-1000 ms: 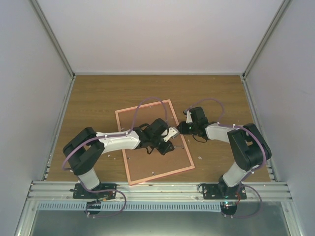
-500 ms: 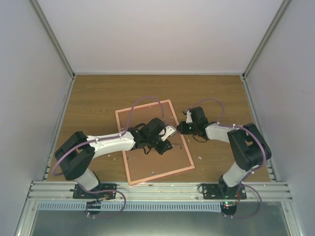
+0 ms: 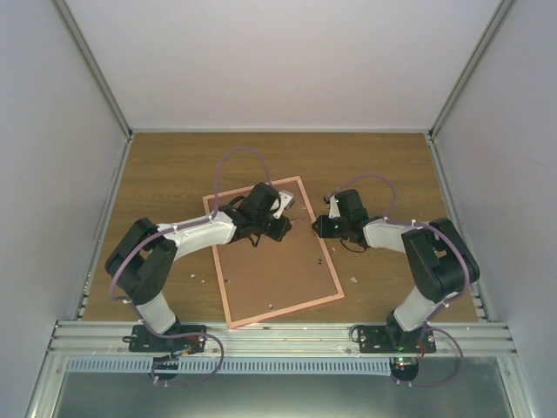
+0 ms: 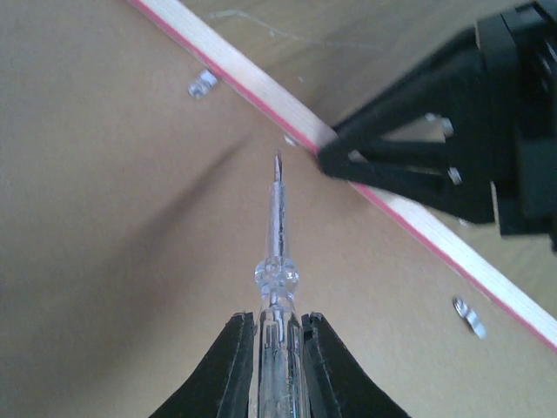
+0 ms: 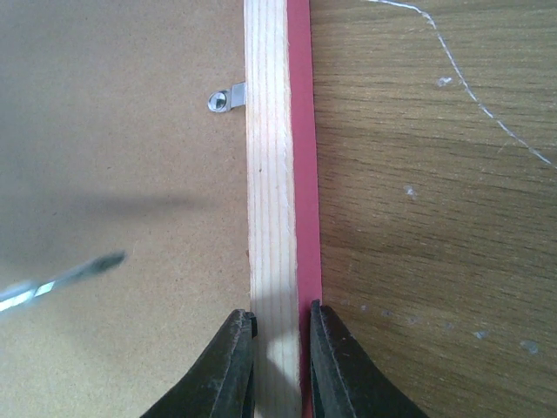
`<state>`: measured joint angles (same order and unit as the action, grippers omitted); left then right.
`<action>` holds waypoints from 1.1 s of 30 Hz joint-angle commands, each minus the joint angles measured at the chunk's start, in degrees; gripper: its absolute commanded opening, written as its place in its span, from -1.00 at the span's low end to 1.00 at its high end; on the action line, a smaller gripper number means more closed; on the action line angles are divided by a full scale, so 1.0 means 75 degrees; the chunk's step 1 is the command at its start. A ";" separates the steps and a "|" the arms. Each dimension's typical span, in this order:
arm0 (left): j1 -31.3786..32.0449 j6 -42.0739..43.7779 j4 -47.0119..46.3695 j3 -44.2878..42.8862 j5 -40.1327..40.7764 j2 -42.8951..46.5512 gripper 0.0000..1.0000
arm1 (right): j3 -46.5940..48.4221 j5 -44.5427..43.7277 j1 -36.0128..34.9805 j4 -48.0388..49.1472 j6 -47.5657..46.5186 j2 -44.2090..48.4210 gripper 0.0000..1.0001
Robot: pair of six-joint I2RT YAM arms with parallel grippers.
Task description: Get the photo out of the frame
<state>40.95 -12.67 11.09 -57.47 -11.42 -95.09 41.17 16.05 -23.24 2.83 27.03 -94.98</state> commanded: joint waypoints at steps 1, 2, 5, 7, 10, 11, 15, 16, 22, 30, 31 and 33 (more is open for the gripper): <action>-0.0256 -0.0046 -0.0560 -0.0650 0.0493 -0.0529 -1.00 | -0.0088 0.0623 -0.0145 0.0295 0.0027 -0.0180 -0.97; -0.0342 -0.0071 -0.0598 -0.0746 0.0547 -0.0608 -1.00 | -0.0104 0.0634 -0.0141 0.0307 0.0020 -0.0189 -0.98; -0.0568 -0.0133 -0.0643 -0.1040 0.0598 -0.0870 -1.00 | -0.0132 0.0631 -0.0148 0.0343 0.0012 -0.0201 -0.98; -0.0635 -0.0099 -0.0561 -0.1280 0.0559 -0.1137 -1.00 | -0.0139 0.0637 -0.0147 0.0349 0.0005 -0.0214 -0.98; -0.0643 -0.0072 -0.0572 -0.1434 0.0427 -0.1376 -1.00 | -0.0125 0.0660 -0.0147 0.0370 0.0000 -0.0238 -0.98; -0.0643 -0.0078 -0.0588 -0.1456 0.0391 -0.1433 -1.00 | -0.0131 0.0665 -0.0147 0.0372 0.0005 -0.0240 -0.98; -0.0643 -0.0049 -0.0551 -0.1563 0.0349 -0.1668 -1.00 | -0.0134 0.0671 -0.0149 0.0373 0.0006 -0.0249 -0.98; -0.0643 -0.0027 -0.0534 -0.1586 0.0335 -0.1720 -1.00 | -0.0138 0.0673 -0.0147 0.0373 0.0006 -0.0253 -0.98; -0.0643 0.0019 -0.0545 -0.1664 0.0080 -0.1896 -1.00 | -0.0136 0.0666 -0.0147 0.0384 0.0012 -0.0250 -0.98; -0.0626 0.0048 -0.0446 -0.1558 -0.0216 -0.1905 -1.00 | -0.0141 0.0655 -0.0147 0.0364 0.0006 -0.0239 -0.98; -0.0621 0.0048 -0.0437 -0.1521 -0.0262 -0.1864 -1.00 | -0.0140 0.0655 -0.0147 0.0372 0.0006 -0.0229 -0.98; -0.0600 0.0045 -0.0440 -0.1443 -0.0320 -0.1797 -1.00 | -0.0141 0.0649 -0.0147 0.0384 0.0012 -0.0241 -0.98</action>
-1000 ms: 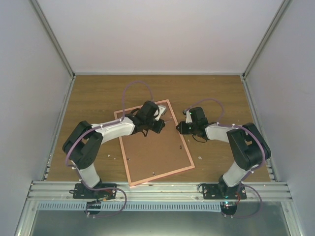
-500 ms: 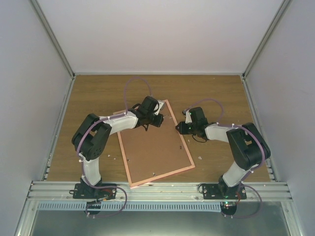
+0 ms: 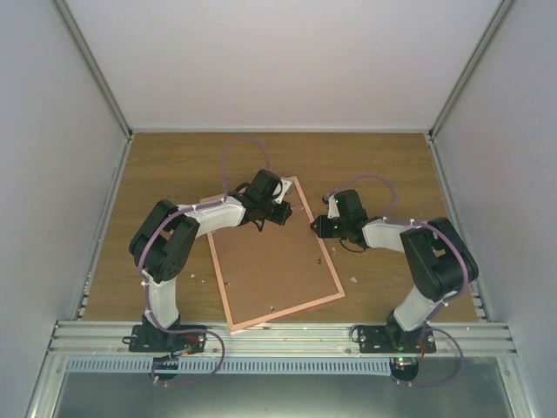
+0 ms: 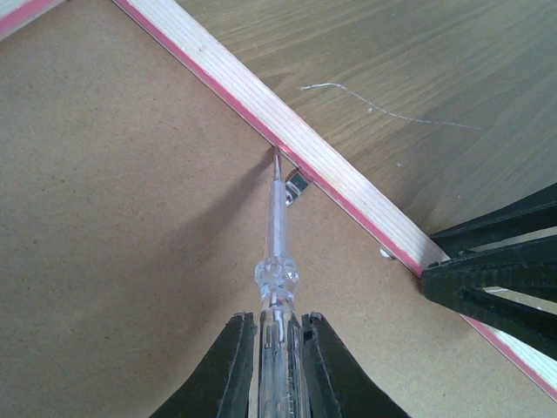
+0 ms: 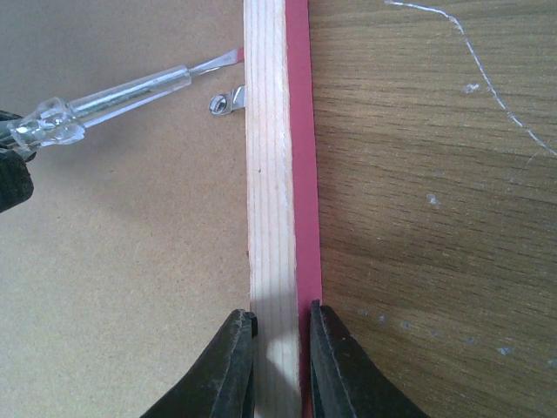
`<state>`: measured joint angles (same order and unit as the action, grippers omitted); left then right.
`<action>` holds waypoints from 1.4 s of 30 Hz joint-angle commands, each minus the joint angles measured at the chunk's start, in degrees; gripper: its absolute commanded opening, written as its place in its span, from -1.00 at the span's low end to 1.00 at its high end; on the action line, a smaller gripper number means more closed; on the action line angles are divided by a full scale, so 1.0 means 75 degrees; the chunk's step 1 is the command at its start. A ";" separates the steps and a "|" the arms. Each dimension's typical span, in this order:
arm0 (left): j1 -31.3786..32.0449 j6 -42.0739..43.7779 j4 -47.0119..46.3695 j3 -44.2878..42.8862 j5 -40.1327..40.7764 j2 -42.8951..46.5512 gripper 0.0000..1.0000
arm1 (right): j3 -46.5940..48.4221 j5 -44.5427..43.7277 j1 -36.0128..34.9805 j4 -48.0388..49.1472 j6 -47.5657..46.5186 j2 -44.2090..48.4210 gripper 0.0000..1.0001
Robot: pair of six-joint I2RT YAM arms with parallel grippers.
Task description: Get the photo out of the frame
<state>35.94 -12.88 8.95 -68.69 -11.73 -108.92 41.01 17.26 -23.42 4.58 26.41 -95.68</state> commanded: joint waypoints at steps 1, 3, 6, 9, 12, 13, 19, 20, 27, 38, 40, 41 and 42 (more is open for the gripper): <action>0.0087 0.0086 -0.0141 0.0079 -0.0305 0.0069 -1.00 | -0.0123 0.0501 -0.0123 0.0160 0.0096 -0.0148 -0.98; 0.0122 0.0109 -0.0087 0.0099 -0.0322 0.0107 -1.00 | -0.0120 0.0509 -0.0125 0.0163 0.0096 -0.0145 -0.98; 0.0158 0.0124 -0.0008 0.0134 -0.0295 0.0132 -1.00 | -0.0125 0.0485 -0.0123 0.0163 0.0093 -0.0125 -0.98; 0.0186 0.0124 0.0035 0.0188 -0.0314 0.0138 -1.00 | -0.0136 0.0474 -0.0124 0.0163 0.0099 -0.0112 -0.98; 0.0242 0.0130 0.0061 0.0287 -0.0324 0.0206 -1.00 | -0.0153 0.0457 -0.0124 0.0174 0.0093 -0.0110 -0.98; 0.0262 0.0135 0.0080 0.0322 -0.0306 0.0228 -1.00 | -0.0155 0.0457 -0.0123 0.0175 0.0104 -0.0106 -0.98; 0.0304 0.0135 0.0139 0.0545 -0.0276 0.0469 -1.00 | -0.0159 0.0433 -0.0123 0.0210 0.0113 -0.0098 -0.98; 0.0311 0.0136 0.0133 0.0584 -0.0272 0.0507 -1.00 | -0.0151 0.0436 -0.0123 0.0210 0.0119 -0.0100 -0.98; 0.0351 0.0128 0.0277 0.0721 -0.0249 0.0626 -1.00 | -0.0144 0.0425 -0.0125 0.0199 0.0112 -0.0098 -0.98; 0.0285 -0.0148 0.0494 0.0811 0.0182 0.1066 -1.00 | -0.0064 0.0268 -0.0124 0.0120 0.0048 -0.0077 -0.98; 0.0282 -0.0185 0.0468 0.0845 0.0167 0.1220 -1.00 | -0.0043 0.0227 -0.0123 0.0085 0.0018 -0.0076 -0.98; 0.0283 -0.0200 0.0470 0.0868 0.0148 0.1309 -1.00 | -0.0016 0.0211 -0.0131 0.0065 0.0008 -0.0076 -0.98; 0.0282 -0.0214 0.0474 0.0891 0.0147 0.1419 -1.00 | 0.0006 0.0200 -0.0130 0.0038 -0.0018 -0.0090 -0.98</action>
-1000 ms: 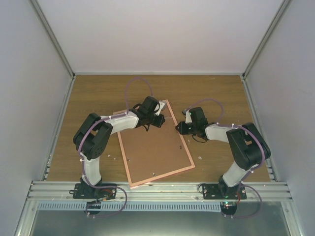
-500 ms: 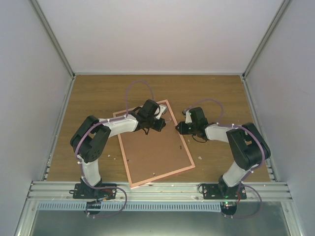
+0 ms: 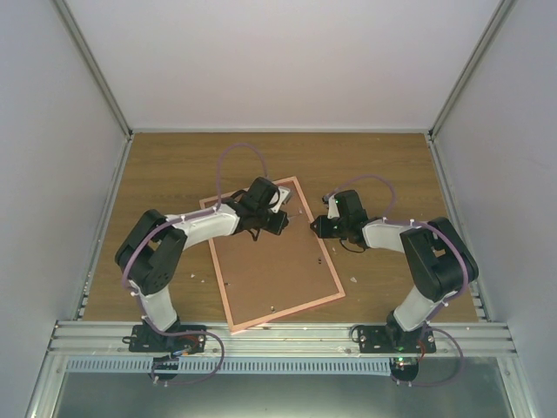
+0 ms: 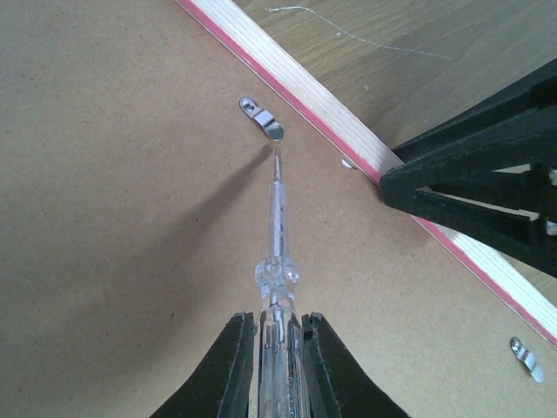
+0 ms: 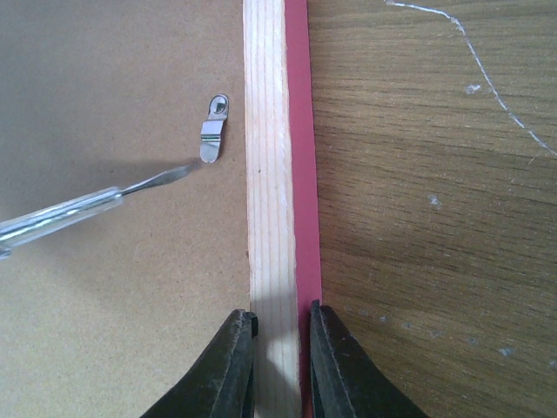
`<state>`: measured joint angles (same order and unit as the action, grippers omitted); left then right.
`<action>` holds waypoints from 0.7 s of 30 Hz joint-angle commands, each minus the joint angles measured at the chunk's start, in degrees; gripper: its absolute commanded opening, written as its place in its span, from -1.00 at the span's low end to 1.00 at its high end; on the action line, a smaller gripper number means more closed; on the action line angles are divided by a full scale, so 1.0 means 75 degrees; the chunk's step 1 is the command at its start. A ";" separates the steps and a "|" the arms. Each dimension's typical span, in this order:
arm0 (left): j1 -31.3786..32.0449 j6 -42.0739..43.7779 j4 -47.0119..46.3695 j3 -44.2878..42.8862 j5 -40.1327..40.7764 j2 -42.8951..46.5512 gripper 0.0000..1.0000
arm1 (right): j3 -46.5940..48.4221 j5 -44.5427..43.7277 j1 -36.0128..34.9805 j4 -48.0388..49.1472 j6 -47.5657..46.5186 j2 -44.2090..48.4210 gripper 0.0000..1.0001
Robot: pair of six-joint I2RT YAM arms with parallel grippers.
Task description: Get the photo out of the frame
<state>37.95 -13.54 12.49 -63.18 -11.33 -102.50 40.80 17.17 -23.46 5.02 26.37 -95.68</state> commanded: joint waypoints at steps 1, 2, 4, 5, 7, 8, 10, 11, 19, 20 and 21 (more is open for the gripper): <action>0.0014 -0.0134 0.0014 0.0180 0.0083 0.0683 -1.00 | 0.0051 0.0199 -0.0118 -0.0040 -0.0031 -0.0090 -0.98; 0.0014 -0.0139 0.0025 0.0216 0.0098 0.0810 -1.00 | 0.0081 0.0161 -0.0116 -0.0066 -0.0051 -0.0103 -0.98; -0.0003 -0.0188 0.0065 0.0314 0.0136 0.1084 -1.00 | 0.0182 0.0084 -0.0107 -0.0147 -0.0138 -0.0157 -0.98; -0.0028 -0.0232 0.0076 0.0368 0.0160 0.1223 -1.00 | 0.0235 0.0044 -0.0096 -0.0193 -0.0169 -0.0202 -0.98; -0.0126 -0.0362 0.0124 0.0543 0.0216 0.1505 -1.00 | 0.0374 -0.0070 -0.0077 -0.0282 -0.0278 -0.0284 -0.98; -0.0197 -0.0448 0.0153 0.0614 0.0240 0.1636 -1.00 | 0.0448 -0.0143 -0.0069 -0.0327 -0.0333 -0.0321 -0.98; -0.0366 -0.0587 0.0270 0.0738 0.0277 0.1859 -1.00 | 0.0634 -0.0269 -0.0012 -0.0443 -0.0458 -0.0391 -0.98; -0.0444 -0.0631 0.0327 0.0807 0.0290 0.1996 -1.00 | 0.0726 -0.0332 0.0022 -0.0501 -0.0554 -0.0416 -0.98; -0.0853 -0.0908 0.0351 0.1451 0.0312 0.2806 -1.00 | 0.2443 -0.0773 0.0396 -0.1312 -0.1638 -0.1212 -0.87; -0.0899 -0.0948 0.0350 0.1496 0.0301 0.2872 -1.00 | 0.2728 -0.0790 0.0469 -0.1419 -0.1768 -0.1398 -0.85; -0.0946 -0.0984 0.0360 0.1528 0.0285 0.2908 -1.00 | 0.3010 -0.0789 0.0543 -0.1546 -0.1871 -0.1592 -0.81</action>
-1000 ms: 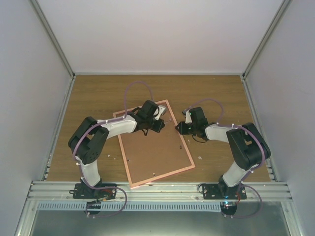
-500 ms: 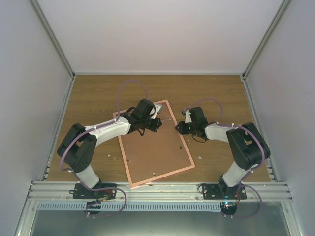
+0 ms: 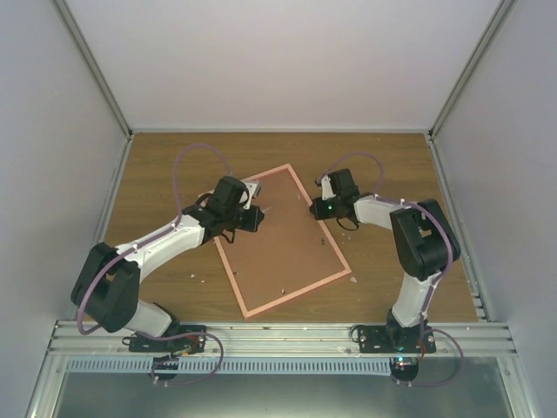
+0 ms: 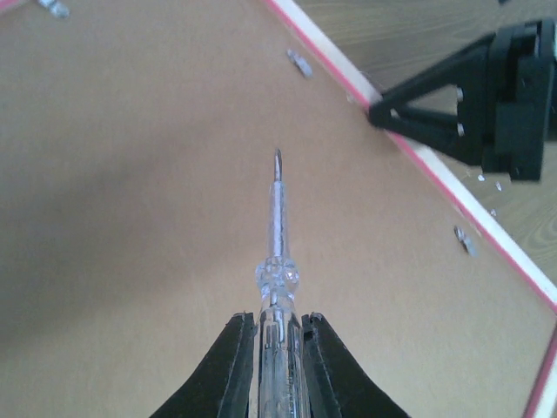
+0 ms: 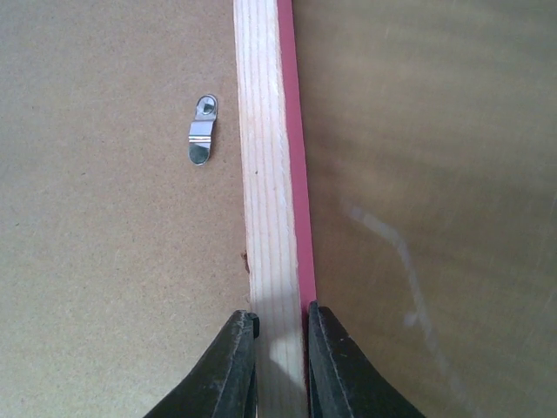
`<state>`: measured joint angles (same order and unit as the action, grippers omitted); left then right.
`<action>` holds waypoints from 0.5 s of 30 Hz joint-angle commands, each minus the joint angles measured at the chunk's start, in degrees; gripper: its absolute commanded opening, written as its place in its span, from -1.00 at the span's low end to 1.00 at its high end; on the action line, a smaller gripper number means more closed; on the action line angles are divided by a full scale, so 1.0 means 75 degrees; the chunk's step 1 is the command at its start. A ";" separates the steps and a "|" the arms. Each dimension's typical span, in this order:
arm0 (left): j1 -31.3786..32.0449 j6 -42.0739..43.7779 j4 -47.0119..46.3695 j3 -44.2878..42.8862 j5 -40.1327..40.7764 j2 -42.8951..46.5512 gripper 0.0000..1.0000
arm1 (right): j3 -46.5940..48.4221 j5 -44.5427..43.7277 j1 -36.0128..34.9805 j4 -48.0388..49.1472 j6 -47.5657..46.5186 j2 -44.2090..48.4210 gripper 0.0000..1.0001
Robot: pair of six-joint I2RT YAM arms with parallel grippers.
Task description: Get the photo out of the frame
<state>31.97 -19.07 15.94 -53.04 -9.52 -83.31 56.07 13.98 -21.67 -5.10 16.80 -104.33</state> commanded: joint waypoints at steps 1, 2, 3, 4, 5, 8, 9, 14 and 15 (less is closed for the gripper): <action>-0.0184 -0.0273 -0.0087 0.0196 0.0027 0.0385 -1.00 | 0.1269 -0.0364 0.0351 -0.0320 -0.0678 -0.0624 -0.79; -0.0209 -0.0289 -0.0075 0.0213 -0.0008 0.0428 -1.00 | 0.1540 -0.0368 0.0409 -0.0427 -0.0745 -0.0799 -0.75; -0.0224 -0.0302 -0.0062 0.0230 -0.0026 0.0465 -1.00 | 0.1769 -0.0388 0.0460 -0.0504 -0.0805 -0.0940 -0.71; -0.0239 -0.0305 -0.0063 0.0253 -0.0024 0.0503 -1.00 | 0.1982 -0.0431 0.0485 -0.0563 -0.0850 -0.1075 -0.68; -0.0242 -0.0314 -0.0074 0.0276 -0.0023 0.0557 -1.00 | 0.2155 -0.0482 0.0519 -0.0656 -0.0871 -0.1168 -0.64; -0.0263 -0.0328 -0.0049 0.0309 -0.0030 0.0662 -1.00 | 0.2475 -0.0560 0.0544 -0.0863 -0.0930 -0.1199 -0.46; -0.0266 -0.0339 -0.0035 0.0318 -0.0034 0.0682 -1.00 | 0.2470 -0.0561 0.0535 -0.0892 -0.0920 -0.1113 -0.39; -0.0263 -0.0398 -0.0022 0.0351 -0.0078 0.0764 -1.00 | 0.1982 -0.0630 0.0541 -0.1153 -0.0637 -0.0375 -0.09; -0.0257 -0.0415 0.0002 0.0346 -0.0084 0.0764 -1.00 | 0.1721 -0.0671 0.0535 -0.1239 -0.0533 -0.0147 -0.04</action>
<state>30.22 -21.37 16.58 -51.13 -9.61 -79.00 72.69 10.31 -17.67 -11.16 11.20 -111.39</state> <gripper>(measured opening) 0.135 0.444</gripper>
